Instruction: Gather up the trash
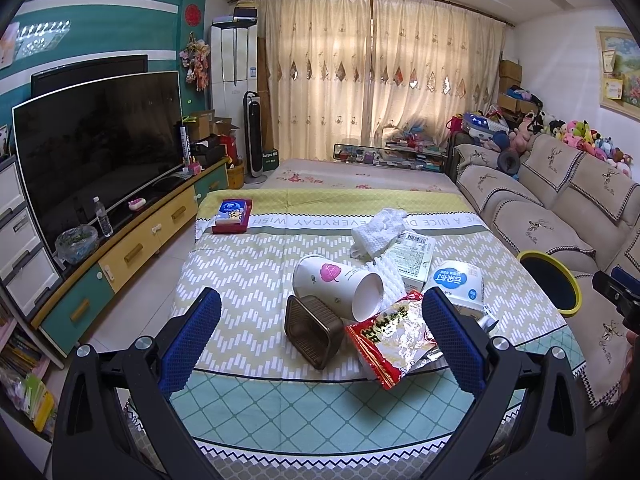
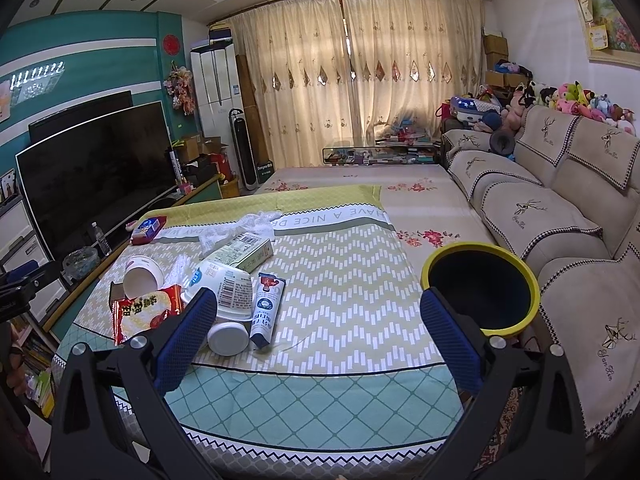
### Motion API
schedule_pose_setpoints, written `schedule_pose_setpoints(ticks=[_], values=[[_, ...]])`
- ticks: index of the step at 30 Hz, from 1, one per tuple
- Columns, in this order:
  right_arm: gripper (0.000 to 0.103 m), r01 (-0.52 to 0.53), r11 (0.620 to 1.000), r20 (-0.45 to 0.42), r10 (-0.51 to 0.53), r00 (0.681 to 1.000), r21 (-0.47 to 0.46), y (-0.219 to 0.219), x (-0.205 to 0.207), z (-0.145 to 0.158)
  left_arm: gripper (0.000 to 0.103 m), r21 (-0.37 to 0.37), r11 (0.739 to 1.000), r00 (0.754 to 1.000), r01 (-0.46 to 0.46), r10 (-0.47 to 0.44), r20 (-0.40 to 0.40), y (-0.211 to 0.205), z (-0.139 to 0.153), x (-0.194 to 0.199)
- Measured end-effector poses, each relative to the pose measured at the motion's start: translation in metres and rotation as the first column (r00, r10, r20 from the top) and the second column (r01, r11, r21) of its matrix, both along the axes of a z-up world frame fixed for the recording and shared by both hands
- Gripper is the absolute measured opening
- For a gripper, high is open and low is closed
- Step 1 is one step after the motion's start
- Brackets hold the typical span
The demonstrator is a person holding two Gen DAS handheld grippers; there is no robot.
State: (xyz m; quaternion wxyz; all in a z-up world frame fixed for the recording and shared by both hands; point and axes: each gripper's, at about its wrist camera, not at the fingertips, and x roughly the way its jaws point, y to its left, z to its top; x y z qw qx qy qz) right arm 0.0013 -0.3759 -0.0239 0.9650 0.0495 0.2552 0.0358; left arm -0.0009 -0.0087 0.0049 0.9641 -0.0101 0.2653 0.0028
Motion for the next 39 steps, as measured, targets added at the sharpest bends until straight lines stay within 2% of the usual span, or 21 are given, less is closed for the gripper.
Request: schedule_pose_setpoints(ticks=[23,32,36,38,39], values=[[0.097,-0.002,1.0,-0.011,0.002,1.0,0.002,-0.001,0.0,-0.004,0.099,0.002,1.0,1.0,-0.001,0.001,-0.002,-0.001,0.0,0.001],[0.097,-0.043,0.999,-0.073,0.042,0.996,-0.008,0.013,0.017,-0.022,0.099,0.0,1.0,1.0,-0.005,0.005,-0.01,0.006,-0.009,0.004],[0.097,-0.063,0.998,-0.099,0.061,0.993,-0.016,0.023,0.031,-0.04,0.099,-0.002,1.0,1.0,-0.005,0.005,-0.014,0.007,-0.01,0.005],[0.091,-0.076,0.997,-0.117,0.074,0.99,-0.017,0.028,0.037,-0.048,0.099,-0.006,1.0,1.0,-0.006,0.006,-0.022,0.009,-0.014,0.008],[0.084,-0.086,0.996,-0.127,0.084,0.988,-0.015,0.031,0.041,-0.051,0.099,-0.007,1.0,1.0,-0.006,0.005,-0.028,0.01,-0.015,0.009]])
